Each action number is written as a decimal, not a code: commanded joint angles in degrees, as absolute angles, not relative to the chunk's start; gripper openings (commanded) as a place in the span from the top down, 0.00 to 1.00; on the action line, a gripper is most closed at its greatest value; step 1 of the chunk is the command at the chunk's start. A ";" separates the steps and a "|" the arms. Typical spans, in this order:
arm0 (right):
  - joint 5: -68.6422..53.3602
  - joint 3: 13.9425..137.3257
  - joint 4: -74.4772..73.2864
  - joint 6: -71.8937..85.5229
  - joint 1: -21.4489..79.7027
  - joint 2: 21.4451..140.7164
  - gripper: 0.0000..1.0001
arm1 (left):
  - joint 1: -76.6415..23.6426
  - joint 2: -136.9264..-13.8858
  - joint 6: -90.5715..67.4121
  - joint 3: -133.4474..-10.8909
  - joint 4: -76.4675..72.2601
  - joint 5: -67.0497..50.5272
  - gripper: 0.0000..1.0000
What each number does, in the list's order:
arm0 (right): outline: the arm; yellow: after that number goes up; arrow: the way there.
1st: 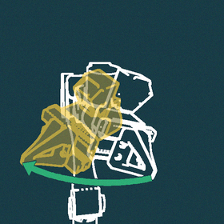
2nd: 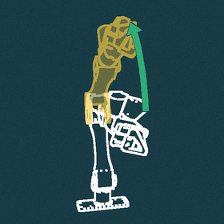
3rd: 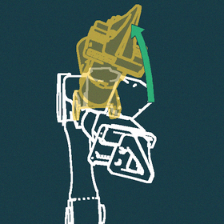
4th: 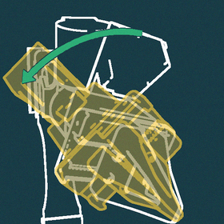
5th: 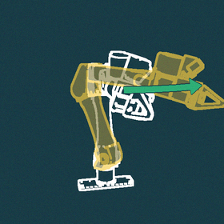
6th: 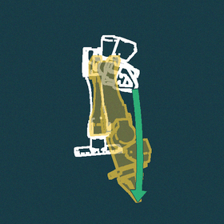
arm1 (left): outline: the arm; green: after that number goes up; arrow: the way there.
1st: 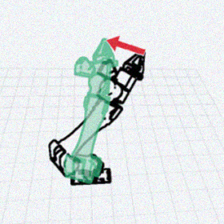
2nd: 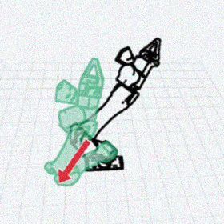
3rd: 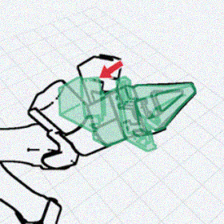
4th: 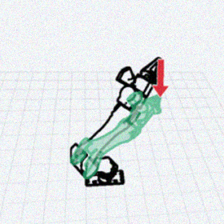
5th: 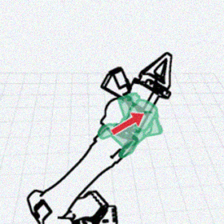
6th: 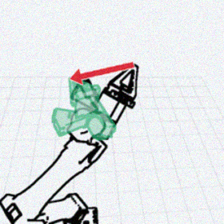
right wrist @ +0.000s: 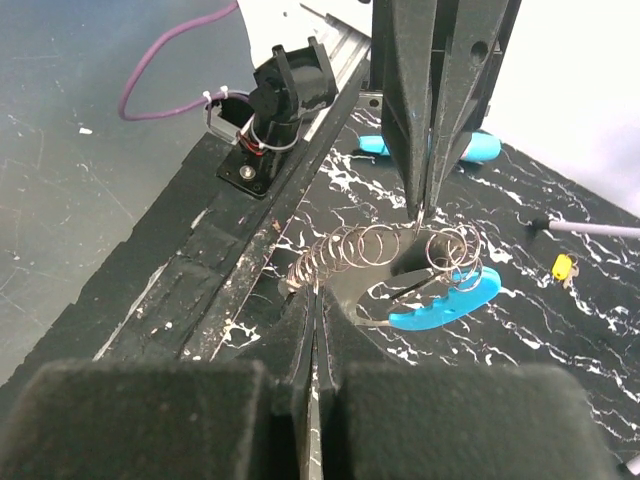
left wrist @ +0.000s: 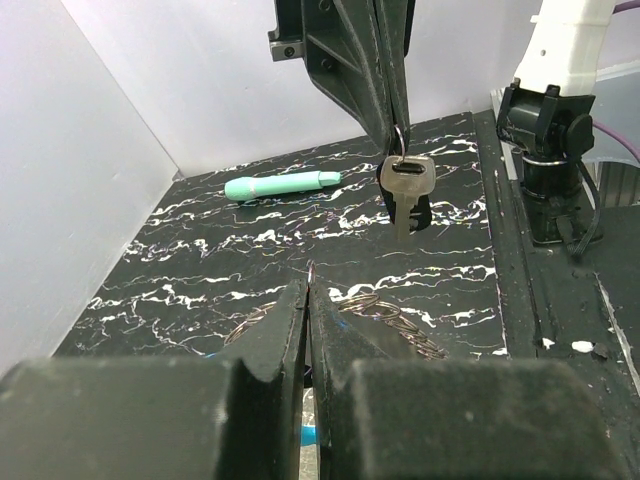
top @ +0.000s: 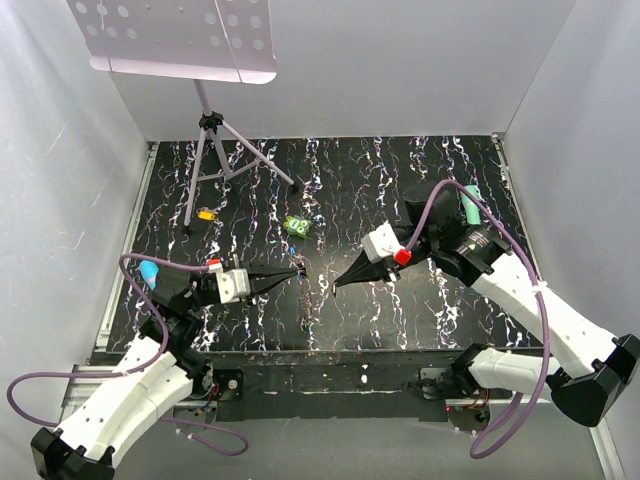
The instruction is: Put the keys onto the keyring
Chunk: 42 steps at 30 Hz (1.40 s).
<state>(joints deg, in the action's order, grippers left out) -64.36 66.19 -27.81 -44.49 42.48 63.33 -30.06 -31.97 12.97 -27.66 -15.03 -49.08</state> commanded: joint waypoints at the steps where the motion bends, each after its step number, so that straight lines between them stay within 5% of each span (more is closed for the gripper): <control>1: -57.40 71.36 -34.71 -46.40 44.47 63.98 0.99 | -29.62 -32.25 12.83 -28.04 -16.96 -49.75 1.00; 10: -48.71 76.89 -44.10 -45.10 46.14 67.66 0.99 | -29.62 -33.13 13.27 -28.21 -16.09 -49.75 1.00; 19: -26.21 88.70 -83.30 -44.47 42.37 88.67 0.99 | -29.53 -31.82 17.66 -29.00 -9.76 -46.76 1.00; 29: -7.83 76.38 -81.21 -39.11 33.75 97.45 0.99 | -29.44 -29.62 20.92 -29.18 -5.45 -42.98 1.00; 42: -8.35 82.70 -79.63 -32.17 32.61 116.36 0.99 | -29.44 -30.32 21.09 -29.18 -4.92 -42.63 1.00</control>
